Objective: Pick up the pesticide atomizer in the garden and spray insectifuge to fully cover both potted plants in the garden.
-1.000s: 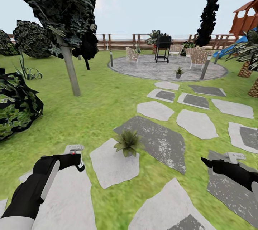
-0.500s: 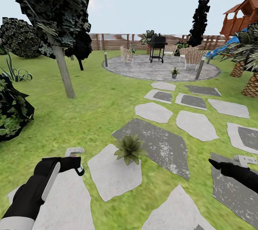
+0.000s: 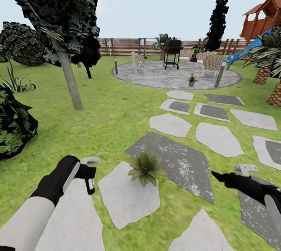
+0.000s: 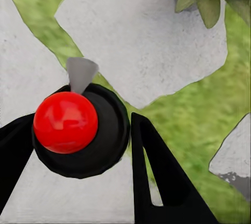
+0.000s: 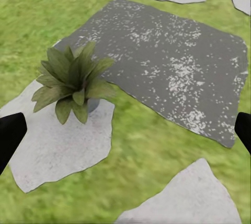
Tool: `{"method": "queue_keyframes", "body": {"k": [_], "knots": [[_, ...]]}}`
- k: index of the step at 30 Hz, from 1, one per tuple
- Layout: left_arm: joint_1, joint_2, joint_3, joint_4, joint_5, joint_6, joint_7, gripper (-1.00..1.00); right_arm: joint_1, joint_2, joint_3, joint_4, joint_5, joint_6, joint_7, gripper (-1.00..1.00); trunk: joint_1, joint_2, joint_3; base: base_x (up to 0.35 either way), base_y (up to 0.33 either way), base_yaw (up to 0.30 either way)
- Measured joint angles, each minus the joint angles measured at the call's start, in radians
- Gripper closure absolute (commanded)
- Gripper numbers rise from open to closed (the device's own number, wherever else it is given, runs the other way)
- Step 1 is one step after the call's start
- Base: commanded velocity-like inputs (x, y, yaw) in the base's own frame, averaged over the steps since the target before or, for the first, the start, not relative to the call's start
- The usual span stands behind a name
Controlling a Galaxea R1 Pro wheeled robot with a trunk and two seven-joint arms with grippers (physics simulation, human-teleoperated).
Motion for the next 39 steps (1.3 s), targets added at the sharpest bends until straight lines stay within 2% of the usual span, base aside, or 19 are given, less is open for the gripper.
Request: {"method": "queue_keyframes", "body": {"k": [8, 12, 15, 24, 30, 39], "knots": [[-0.032, -0.002, -0.031, 0.074, 0.002, -0.007, -0.004, 1.0, 0.001, -0.007, 0.001, 0.001, 0.003, -0.014, -0.001, -1.0, 0.0, 0.0, 0.0, 0.013, 0.01, 0.0], [-0.036, 0.002, -0.03, 0.082, 0.004, -0.021, -0.004, 1.0, 0.011, -0.034, -0.021, 0.0, 0.011, -0.032, 0.004, -1.0, 0.0, 0.0, 0.0, 0.002, 0.001, 0.0], [-0.036, 0.005, -0.032, 0.072, 0.005, -0.094, -0.004, 1.0, 0.019, -0.05, -0.042, -0.001, 0.014, -0.036, 0.007, -1.0, 0.0, 0.0, 0.0, -0.039, 0.0, 0.0], [-0.036, 0.005, -0.034, 0.056, 0.003, -0.196, -0.004, 1.0, 0.027, -0.058, -0.108, -0.001, 0.014, -0.031, 0.019, -1.0, 0.0, 0.0, 0.001, -0.161, 0.0, -0.021], [-0.039, 0.004, -0.033, 0.051, 0.002, -0.211, -0.004, 1.0, 0.028, -0.057, -0.127, -0.001, 0.013, -0.03, 0.02, -1.0, 0.0, 0.0, 0.006, -0.077, 0.0, -0.162], [-0.022, 0.007, -0.037, -0.048, 0.002, -0.211, -0.004, 1.0, 0.027, -0.057, -0.13, -0.001, 0.013, -0.03, 0.02, -1.0, 0.0, 0.0, 0.011, 0.088, 0.0, -0.075]]}}
